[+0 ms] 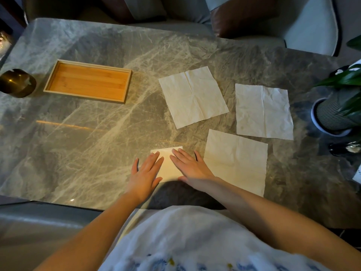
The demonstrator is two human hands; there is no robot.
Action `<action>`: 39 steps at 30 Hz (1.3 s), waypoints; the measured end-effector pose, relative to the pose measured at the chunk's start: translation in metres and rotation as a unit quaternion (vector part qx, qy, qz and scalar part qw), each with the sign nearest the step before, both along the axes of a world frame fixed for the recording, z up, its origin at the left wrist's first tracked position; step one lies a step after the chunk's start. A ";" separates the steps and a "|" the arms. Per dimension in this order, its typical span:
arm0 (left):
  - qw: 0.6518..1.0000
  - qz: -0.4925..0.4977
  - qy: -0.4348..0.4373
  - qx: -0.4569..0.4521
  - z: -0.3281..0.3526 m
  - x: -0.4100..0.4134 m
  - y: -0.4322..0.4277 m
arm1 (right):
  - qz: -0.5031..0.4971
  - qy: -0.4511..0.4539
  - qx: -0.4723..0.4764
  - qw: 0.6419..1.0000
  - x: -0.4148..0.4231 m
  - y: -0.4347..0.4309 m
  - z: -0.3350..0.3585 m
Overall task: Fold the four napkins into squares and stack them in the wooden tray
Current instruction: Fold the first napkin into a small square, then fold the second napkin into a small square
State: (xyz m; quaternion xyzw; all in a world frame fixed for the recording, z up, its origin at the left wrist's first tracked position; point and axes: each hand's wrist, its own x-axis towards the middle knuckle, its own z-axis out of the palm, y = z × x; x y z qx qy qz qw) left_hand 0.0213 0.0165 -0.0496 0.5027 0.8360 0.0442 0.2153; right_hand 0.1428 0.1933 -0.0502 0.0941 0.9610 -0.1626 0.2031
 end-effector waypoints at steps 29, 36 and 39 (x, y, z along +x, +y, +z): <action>0.991 -0.025 0.021 -0.130 0.009 -0.053 -0.004 | -0.136 -0.009 -0.032 0.990 0.012 -0.018 0.009; 0.987 -0.047 0.040 -0.146 0.013 -0.053 -0.002 | -0.161 -0.009 -0.035 0.986 0.008 -0.023 0.008; 0.989 -0.038 0.022 -0.140 0.011 -0.052 -0.002 | -0.203 0.012 -0.037 0.978 0.013 -0.033 0.006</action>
